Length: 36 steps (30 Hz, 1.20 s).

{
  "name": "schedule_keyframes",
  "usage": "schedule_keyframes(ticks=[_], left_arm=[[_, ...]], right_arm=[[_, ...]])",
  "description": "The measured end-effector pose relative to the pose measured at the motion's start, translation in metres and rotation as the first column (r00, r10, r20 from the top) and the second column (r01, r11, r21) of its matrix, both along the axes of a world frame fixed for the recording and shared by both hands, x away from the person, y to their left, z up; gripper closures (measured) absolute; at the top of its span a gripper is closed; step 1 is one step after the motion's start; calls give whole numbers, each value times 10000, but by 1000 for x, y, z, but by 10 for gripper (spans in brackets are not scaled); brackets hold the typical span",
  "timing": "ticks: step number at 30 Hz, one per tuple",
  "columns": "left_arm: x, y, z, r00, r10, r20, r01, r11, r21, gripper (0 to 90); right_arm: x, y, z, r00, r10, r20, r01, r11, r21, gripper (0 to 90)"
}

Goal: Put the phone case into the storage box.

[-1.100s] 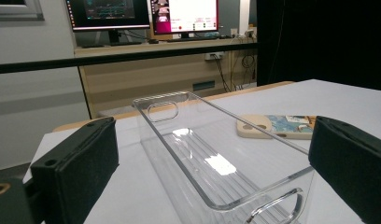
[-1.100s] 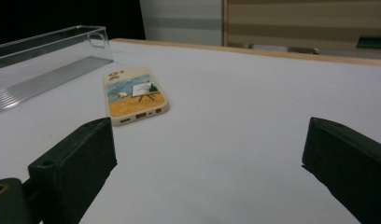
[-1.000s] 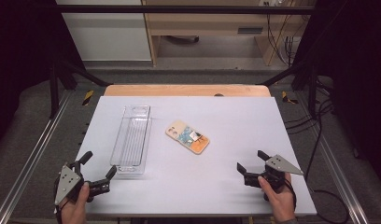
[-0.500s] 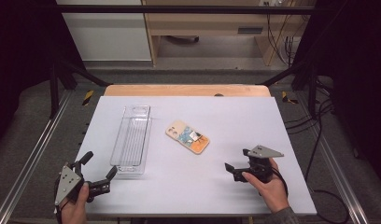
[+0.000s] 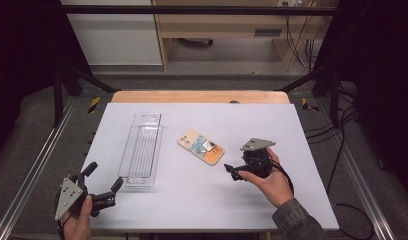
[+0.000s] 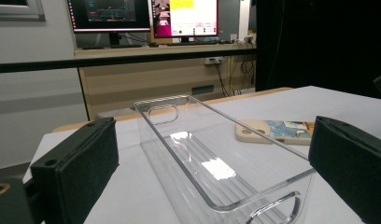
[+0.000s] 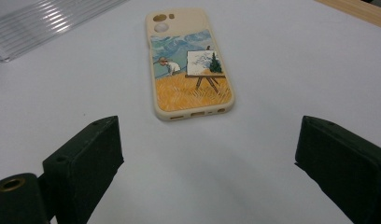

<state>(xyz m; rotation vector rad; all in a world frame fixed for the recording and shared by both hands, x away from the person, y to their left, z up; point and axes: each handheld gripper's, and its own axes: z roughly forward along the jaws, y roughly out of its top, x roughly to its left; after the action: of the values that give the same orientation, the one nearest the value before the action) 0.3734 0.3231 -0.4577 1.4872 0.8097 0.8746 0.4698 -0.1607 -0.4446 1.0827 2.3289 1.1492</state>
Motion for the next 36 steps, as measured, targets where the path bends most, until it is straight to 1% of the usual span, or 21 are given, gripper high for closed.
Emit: schedule_keyframes(ticks=[3, 7, 8, 10, 12, 13, 17, 18, 20, 21, 22, 23, 25, 27, 28, 29, 31, 33, 36], left_arm=[[0, 1, 0, 10000, 17, 13, -17, 10000, -68, 12], [1, 2, 0, 10000, 27, -9, -27, 9999, -147, 12], [1, 2, 0, 10000, 27, -9, -27, 9999, -147, 12], [1, 2, 0, 10000, 11, 26, -10, 9998, -187, 12], [0, 2, 0, 10000, -7, 36, 7, 9999, -159, 12], [0, 2, 1, 10000, -8, 46, 9, 9999, -170, 12], [0, 4, 1, 10000, 25, 70, -23, 9997, -236, 12], [0, 4, 1, 10000, 27, 73, -25, 9997, -246, 12], [0, 5, 1, 10000, 37, 80, -35, 9997, -261, 12], [0, 5, 1, 10000, 43, 86, -40, 9996, -279, 12], [1, 5, 1, 10000, 42, 82, -40, 9996, -269, 12], [1, 5, 1, 10000, 44, 67, -42, 9996, -276, 12], [1, 5, 1, 10000, 26, 80, -24, 9996, -273, 12], [1, 5, 1, 10000, 17, 86, -14, 9997, -259, 12], [1, 5, 1, 10000, 30, 84, -28, 9997, -258, 12], [0, 5, 1, 10000, 37, 85, -35, 9996, -271, 12], [0, 6, 1, 9999, 61, 92, -58, 9996, -271, 12], [0, 7, 1, 9999, 86, 94, -83, 9995, -309, 12], [0, 8, 2, 9999, 125, 99, -122, 9992, -389, 12]], right_arm=[[6, 8, 4, 9999, 107, -87, -109, 9997, -205, 71], [14, 19, 9, 9994, 342, -43, -343, 9984, -439, 70], [14, 19, 9, 9994, 342, -43, -343, 9984, -439, 70], [21, 27, 10, 9991, 395, -176, -406, 9967, -707, 69], [24, 29, 10, 9990, 399, -221, -414, 9967, -703, 69], [28, 34, 10, 9986, 404, -338, -430, 9959, -794, 68], [38, 43, 8, 9972, 478, -570, -530, 9942, -932, 68], [41, 46, 7, 9965, 520, -652, -585, 9930, -1028, 67], [43, 48, 6, 9961, 532, -707, -604, 9928, -1032, 67], [46, 51, 5, 9956, 552, -751, -630, 9923, -1062, 65], [50, 56, 3, 9942, 522, -941, -631, 9910, -1177, 65], [53, 58, 2, 9934, 533, -1017, -659, 9900, -1249, 66], [57, 62, 0, 9919, 555, -1143, -701, 9893, -1279, 66], [59, 63, -1, 9914, 579, -1174, -736, 9882, -1340, 66], [62, 65, -4, 9907, 606, -1219, -775, 9873, -1389, 67], [64, 66, -6, 9899, 560, -1299, -741, 9875, -1392, 67], [66, 68, -10, 9899, 511, -1322, -703, 9869, -1452, 64], [68, 70, -14, 9906, 485, -1281, -683, 9855, -1556, 61], [71, 72, -19, 9889, 547, -1382, -778, 9827, -1679, 63]])
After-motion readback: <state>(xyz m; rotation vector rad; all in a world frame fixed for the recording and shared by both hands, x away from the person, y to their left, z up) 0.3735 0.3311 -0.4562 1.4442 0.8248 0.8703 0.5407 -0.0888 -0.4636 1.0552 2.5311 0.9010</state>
